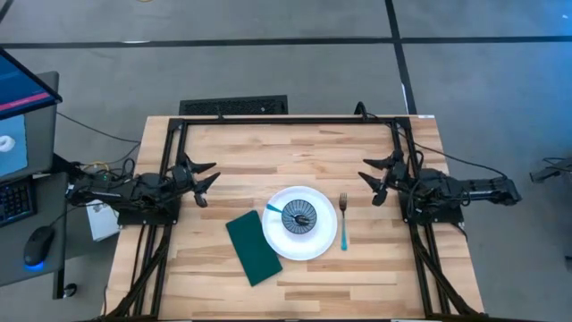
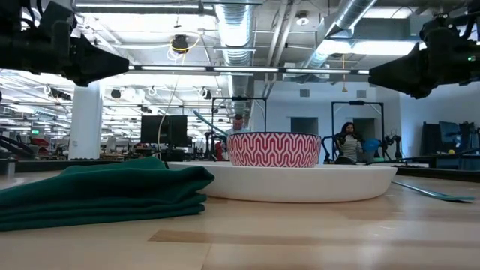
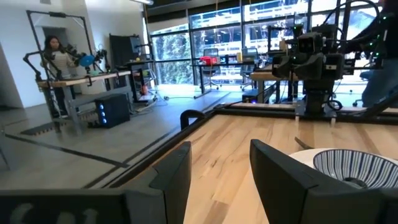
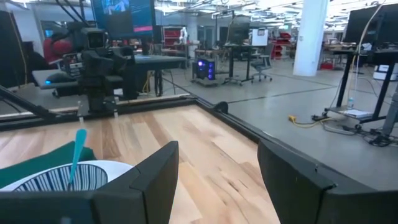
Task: Set table place
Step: Return to Home Position
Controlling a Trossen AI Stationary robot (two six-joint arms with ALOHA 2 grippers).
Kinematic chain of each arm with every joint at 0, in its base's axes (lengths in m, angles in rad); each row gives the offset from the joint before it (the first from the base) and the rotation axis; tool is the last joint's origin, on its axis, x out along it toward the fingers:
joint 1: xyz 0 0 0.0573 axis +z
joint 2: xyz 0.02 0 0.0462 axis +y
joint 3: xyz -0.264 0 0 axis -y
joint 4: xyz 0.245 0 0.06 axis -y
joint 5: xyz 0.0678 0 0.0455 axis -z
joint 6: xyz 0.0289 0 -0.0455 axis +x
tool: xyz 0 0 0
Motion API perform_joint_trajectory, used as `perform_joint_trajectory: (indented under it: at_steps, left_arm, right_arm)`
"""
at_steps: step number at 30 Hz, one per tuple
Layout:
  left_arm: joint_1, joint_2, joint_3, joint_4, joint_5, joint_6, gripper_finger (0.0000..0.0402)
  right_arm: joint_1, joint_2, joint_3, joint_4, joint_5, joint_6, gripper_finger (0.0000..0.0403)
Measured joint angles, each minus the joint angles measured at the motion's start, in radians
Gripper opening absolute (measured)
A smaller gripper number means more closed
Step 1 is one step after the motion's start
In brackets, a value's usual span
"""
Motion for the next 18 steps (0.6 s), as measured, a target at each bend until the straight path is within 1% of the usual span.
perform_joint_trajectory:
  at_steps: [18]
  left_arm:
    - [0.000, 0.000, -0.001, -0.001, 0.001, -0.015, 0.0155]
  right_arm:
    - [0.000, 0.000, 0.000, -0.001, 0.000, 0.000, 0.0244]
